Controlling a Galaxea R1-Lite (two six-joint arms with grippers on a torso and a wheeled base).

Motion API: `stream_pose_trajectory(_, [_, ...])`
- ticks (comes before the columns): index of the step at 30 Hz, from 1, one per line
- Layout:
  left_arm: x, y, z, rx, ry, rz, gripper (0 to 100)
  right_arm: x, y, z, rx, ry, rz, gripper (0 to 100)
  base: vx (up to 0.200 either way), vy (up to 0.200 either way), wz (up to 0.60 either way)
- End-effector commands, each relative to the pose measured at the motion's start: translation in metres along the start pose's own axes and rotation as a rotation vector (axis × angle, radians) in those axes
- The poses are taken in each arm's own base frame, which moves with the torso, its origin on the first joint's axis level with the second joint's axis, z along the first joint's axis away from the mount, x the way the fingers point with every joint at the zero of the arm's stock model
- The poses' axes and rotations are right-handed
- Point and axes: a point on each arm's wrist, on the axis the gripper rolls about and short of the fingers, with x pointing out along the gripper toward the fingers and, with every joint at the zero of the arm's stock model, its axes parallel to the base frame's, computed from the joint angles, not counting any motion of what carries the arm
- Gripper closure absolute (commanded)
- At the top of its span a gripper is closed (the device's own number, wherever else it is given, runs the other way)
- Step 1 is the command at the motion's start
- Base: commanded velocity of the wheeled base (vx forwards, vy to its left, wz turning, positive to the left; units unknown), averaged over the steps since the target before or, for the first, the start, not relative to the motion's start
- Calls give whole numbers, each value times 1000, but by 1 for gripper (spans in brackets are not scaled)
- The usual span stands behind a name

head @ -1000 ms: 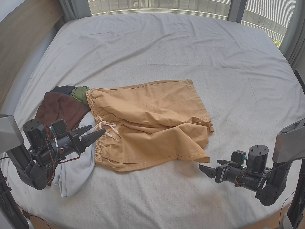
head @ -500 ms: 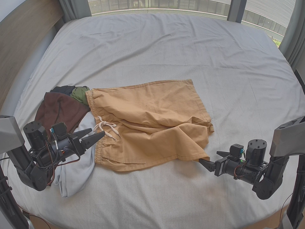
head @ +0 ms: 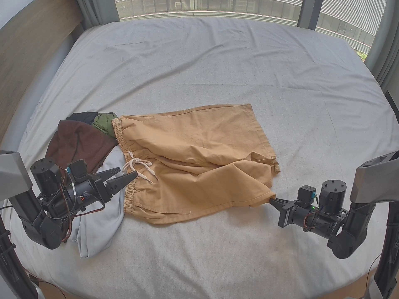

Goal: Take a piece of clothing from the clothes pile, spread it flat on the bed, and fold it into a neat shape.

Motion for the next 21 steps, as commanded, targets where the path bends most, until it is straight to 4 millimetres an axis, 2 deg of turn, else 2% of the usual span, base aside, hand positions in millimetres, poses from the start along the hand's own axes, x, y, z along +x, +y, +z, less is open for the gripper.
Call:
stream_pose_trajectory(1, [0, 1, -2, -6, 7, 2, 0, -8, 2, 10, -10, -32, 1, 100, 0, 0, 0])
stream_pose_trajectory(11, [-1, 13, -16, -51, 47, 40, 0, -31, -21, 27, -32, -59, -94, 100, 0, 0, 0])
stream_pose_trajectory(17, [-3, 26, -27, -96, 73, 71, 0, -31, -20, 28, -38, -58, -93, 100, 0, 0, 0])
stream_pose_trajectory(21, [-4, 26, -33, -111, 92, 75, 0, -29, -18, 26, -37, -52, -83, 100, 0, 0, 0])
